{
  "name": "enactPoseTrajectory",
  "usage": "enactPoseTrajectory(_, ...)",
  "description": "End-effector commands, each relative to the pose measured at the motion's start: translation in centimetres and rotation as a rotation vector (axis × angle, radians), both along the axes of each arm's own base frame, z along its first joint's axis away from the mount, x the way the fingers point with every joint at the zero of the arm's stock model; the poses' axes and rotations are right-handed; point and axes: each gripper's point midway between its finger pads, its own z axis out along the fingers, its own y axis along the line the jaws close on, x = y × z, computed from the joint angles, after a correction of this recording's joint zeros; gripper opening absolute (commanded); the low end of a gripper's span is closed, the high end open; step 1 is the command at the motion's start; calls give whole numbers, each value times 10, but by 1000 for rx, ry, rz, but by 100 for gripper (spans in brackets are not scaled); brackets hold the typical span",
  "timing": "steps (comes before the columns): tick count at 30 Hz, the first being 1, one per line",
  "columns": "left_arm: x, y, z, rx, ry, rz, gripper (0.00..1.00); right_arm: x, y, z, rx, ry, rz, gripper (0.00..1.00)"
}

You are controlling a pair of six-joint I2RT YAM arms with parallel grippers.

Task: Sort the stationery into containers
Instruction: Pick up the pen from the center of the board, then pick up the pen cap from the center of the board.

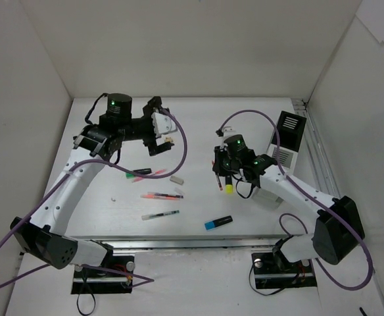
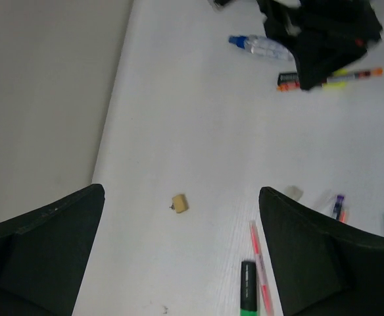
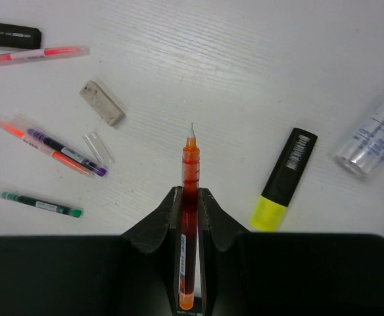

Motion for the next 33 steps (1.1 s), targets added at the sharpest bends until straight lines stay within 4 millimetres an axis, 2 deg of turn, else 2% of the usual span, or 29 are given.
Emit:
enactPoseTrajectory(1,-32,9,-48,252,-52,-270,100,1,-22,13,-16,-24,-75,0)
enactPoseTrajectory(3,-33,19,-75,333,-49,-286,100,-3,-29,20,-19,-29,-92,0)
enactPoseTrajectory(6,-39,24,-100,382,-31,-323,99,-6,-41,24,-33,-19,-132,0)
enactPoseTrajectory(10,-51,25,-128,416,-2,-410,98,-4,-53,29,-57,-5,-185,0)
enactPoseTrajectory(13,-46,25,-157,470,47,-439,95,-6,-58,28,-70,4,-213,0)
enactPoseTrajectory(14,-48,22,-173,483,119,-459,94,-8,-59,29,-70,6,-220,0)
enactPoseTrajectory(15,-46,18,-171,477,152,-459,93,-7,-62,27,-71,11,-236,0)
enactPoseTrajectory(16,-65,20,-178,491,256,-506,90,-7,-64,27,-75,9,-250,0)
enactPoseTrajectory(17,-58,16,-181,501,299,-526,88,-6,-65,26,-79,12,-259,0)
enactPoseTrajectory(19,-65,15,-187,501,387,-560,87,-6,-67,24,-78,20,-275,0)
enactPoseTrajectory(20,-61,12,-198,505,430,-559,87,-6,-66,22,-81,26,-275,0)
enactPoseTrajectory(22,-48,5,-204,488,423,-534,85,-5,-68,22,-83,30,-284,0)
enactPoseTrajectory(24,-45,2,-217,504,426,-508,85,-7,-69,20,-91,37,-289,0)
enactPoseTrajectory(25,-40,-7,-220,508,383,-495,84,-8,-72,19,-101,41,-296,0)
enactPoseTrajectory(26,-46,-6,-230,523,397,-498,84,-9,-73,18,-101,44,-301,0)
enactPoseTrajectory(29,-53,-8,-241,555,386,-508,80,-13,-77,19,-98,42,-314,0)
enactPoseTrajectory(32,-52,-15,-243,544,375,-513,76,-14,-81,21,-104,30,-328,0)
enactPoseTrajectory(33,-51,-16,-243,541,373,-509,72,-14,-81,21,-105,28,-329,0)
